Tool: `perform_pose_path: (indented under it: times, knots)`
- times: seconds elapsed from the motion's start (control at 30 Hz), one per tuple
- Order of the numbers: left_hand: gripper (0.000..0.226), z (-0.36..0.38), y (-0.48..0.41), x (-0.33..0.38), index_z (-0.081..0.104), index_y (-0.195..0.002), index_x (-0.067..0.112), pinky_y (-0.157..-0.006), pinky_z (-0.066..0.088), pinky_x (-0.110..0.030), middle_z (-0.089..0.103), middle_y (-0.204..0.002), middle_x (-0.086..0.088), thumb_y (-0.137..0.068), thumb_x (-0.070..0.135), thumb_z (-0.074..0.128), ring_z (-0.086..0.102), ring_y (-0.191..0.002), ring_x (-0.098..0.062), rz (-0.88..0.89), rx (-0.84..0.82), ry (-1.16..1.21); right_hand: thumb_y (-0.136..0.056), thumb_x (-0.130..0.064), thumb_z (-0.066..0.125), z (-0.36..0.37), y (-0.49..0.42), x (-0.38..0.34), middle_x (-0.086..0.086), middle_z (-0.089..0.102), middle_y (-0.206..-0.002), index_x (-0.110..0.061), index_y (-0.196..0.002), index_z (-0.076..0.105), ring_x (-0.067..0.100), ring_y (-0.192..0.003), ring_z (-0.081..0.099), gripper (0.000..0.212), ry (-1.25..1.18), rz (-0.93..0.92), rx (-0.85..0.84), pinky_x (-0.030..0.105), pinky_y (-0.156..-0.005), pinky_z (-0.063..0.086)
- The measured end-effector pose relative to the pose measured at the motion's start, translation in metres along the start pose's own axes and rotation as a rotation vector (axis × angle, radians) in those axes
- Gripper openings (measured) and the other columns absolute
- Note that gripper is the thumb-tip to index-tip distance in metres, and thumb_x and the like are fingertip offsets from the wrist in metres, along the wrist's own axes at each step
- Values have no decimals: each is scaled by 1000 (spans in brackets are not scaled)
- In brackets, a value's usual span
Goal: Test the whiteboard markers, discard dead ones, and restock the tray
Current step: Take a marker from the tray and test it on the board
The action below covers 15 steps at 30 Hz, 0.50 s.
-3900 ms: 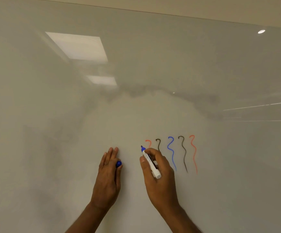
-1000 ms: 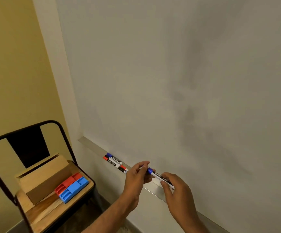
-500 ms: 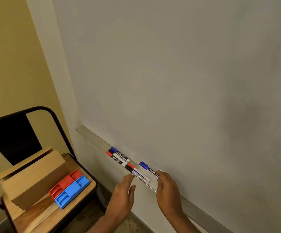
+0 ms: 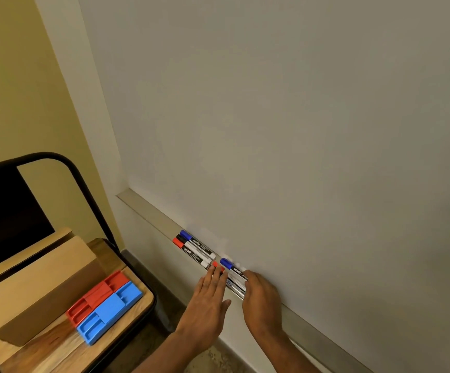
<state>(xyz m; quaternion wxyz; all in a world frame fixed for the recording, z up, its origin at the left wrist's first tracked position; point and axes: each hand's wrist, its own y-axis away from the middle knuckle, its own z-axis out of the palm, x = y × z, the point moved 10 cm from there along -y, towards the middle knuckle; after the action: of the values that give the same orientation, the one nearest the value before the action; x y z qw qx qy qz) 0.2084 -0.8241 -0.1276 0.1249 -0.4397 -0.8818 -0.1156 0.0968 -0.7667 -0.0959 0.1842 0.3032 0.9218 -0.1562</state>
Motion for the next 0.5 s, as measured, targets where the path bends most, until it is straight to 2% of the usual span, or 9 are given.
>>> perform_pose_path:
  times: [0.07, 0.1, 0.17, 0.2, 0.37, 0.5]
  knots:
    - [69, 5, -6, -4, -17, -158, 20, -117, -27, -32, -34, -159, 3, -100, 56, -4, -28, -150, -18, 5, 36, -23, -77, -11, 83, 6, -3, 0, 2, 76, -103, -14, -115, 71, 18, -90, 74, 40, 21, -11, -12, 33, -77, 63]
    - [70, 6, -8, -7, -3, -161, 16, -122, -22, -38, -19, -166, -2, -103, 55, -1, -12, -154, -22, 7, 43, -41, -71, -10, 88, 8, -4, -1, 2, 77, -100, -13, -112, 72, 17, -87, 75, 44, 37, -20, -14, 32, -75, 63]
    - [65, 20, -10, -11, 29, -157, 11, -122, 3, -38, 21, -166, -10, -108, 51, 11, 27, -151, -26, -1, -21, -65, -57, -10, 95, 9, -6, -4, 1, 77, -96, -13, -107, 75, 16, -84, 75, 54, 91, -57, 6, 31, -73, 63]
    - [63, 23, -11, -12, 35, -154, 11, -118, 9, -36, 31, -163, -10, -108, 49, 15, 36, -147, -26, -3, -42, -67, -51, -10, 98, 8, -6, -6, 1, 77, -96, -13, -105, 75, 16, -84, 75, 58, 116, -77, 23, 31, -73, 62]
    - [61, 21, -22, -8, 36, -153, 9, -115, 15, -38, 37, -160, -11, -109, 46, 16, 37, -146, -27, 51, 49, -135, -37, -4, 99, 3, -8, -10, 0, 77, -93, -15, -98, 76, 16, -83, 75, 65, 175, -153, 82, 30, -74, 60]
    - [60, 23, -29, -3, 34, -154, 12, -119, 8, -37, 33, -161, -10, -106, 46, 29, 19, -153, -32, 93, 111, -163, -39, 1, 95, 5, -6, -11, -1, 75, -94, -15, -96, 75, 16, -85, 73, 63, 170, -202, 88, 29, -74, 60]
